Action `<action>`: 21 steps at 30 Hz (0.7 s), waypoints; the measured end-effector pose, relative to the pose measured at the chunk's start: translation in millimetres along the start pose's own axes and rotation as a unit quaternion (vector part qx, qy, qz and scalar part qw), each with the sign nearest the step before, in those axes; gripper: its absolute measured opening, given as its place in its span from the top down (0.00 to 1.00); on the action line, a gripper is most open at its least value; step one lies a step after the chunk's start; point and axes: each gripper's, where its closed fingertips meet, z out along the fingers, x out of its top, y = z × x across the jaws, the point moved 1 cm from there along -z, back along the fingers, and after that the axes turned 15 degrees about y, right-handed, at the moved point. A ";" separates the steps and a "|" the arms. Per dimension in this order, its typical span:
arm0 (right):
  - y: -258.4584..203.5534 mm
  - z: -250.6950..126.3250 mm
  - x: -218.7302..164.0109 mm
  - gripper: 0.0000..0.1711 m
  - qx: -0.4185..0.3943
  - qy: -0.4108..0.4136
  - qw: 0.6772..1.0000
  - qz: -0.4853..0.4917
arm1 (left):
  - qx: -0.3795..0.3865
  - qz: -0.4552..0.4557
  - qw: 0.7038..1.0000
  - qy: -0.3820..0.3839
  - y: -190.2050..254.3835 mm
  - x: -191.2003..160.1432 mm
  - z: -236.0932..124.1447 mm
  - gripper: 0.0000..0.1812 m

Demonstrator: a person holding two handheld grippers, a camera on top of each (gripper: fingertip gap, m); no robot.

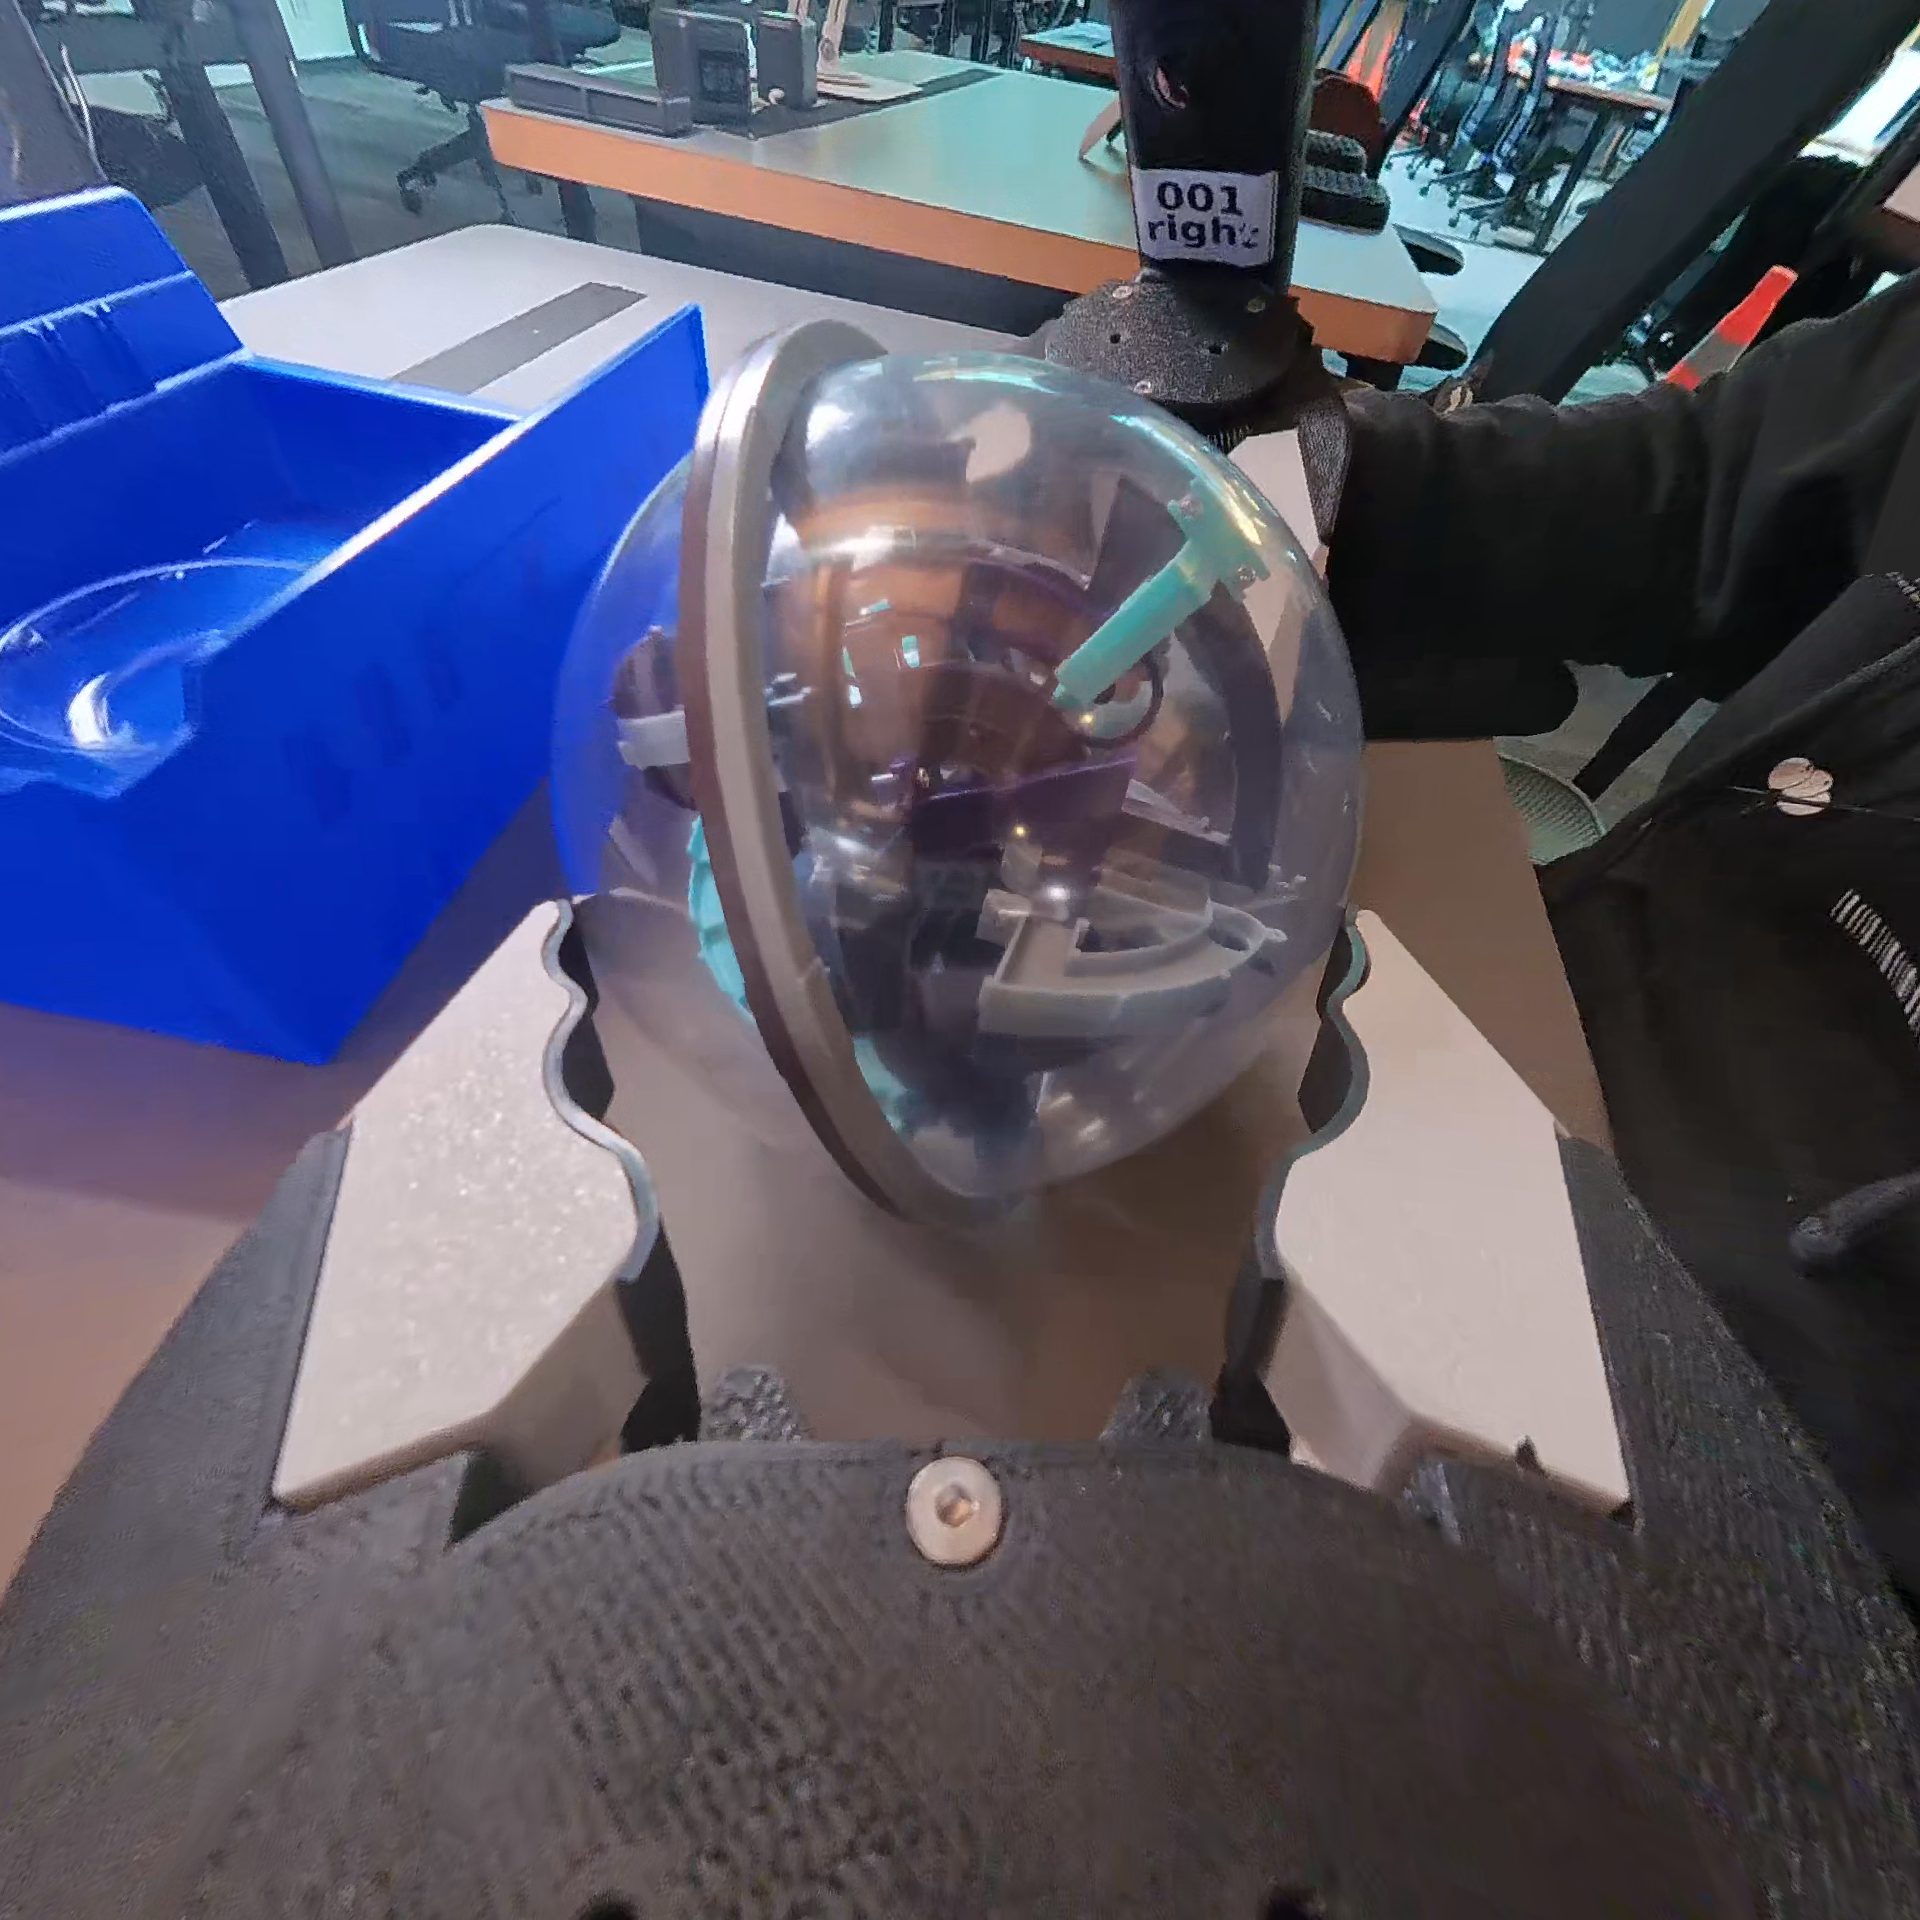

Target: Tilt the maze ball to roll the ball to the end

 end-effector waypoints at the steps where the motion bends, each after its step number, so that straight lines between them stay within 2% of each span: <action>1: -1.9 0.8 -0.7 0.25 0.007 -0.004 1.000 0.009 | -0.001 0.007 1.000 0.000 0.0 0.8 1.6 0.26; 6: -7.4 7.5 -21.7 0.24 0.017 -0.040 0.999 0.013 | -0.009 0.058 0.998 0.008 2.2 1.8 6.7 0.28; 8: -7.1 6.4 -22.5 0.27 0.020 -0.037 0.999 0.017 | -0.005 0.051 0.999 0.013 1.7 1.6 5.4 0.28; 11: -5.1 6.3 -21.6 0.33 0.010 -0.033 0.999 -0.004 | -0.002 -0.058 0.998 0.029 -3.1 0.9 -0.3 0.26; 14: -5.3 11.2 -18.7 0.32 0.002 -0.028 0.999 -0.019 | -0.011 -0.133 0.991 0.011 -1.2 -15.2 4.2 0.22; 15: -5.7 12.7 -17.4 0.30 0.001 -0.025 0.999 -0.021 | -0.010 -0.132 0.991 0.001 0.2 -19.4 7.6 0.19; 21: -3.6 12.2 4.7 0.24 -0.019 0.018 0.998 -0.052 | -0.010 -0.025 0.999 -0.018 -2.4 -14.5 11.7 0.19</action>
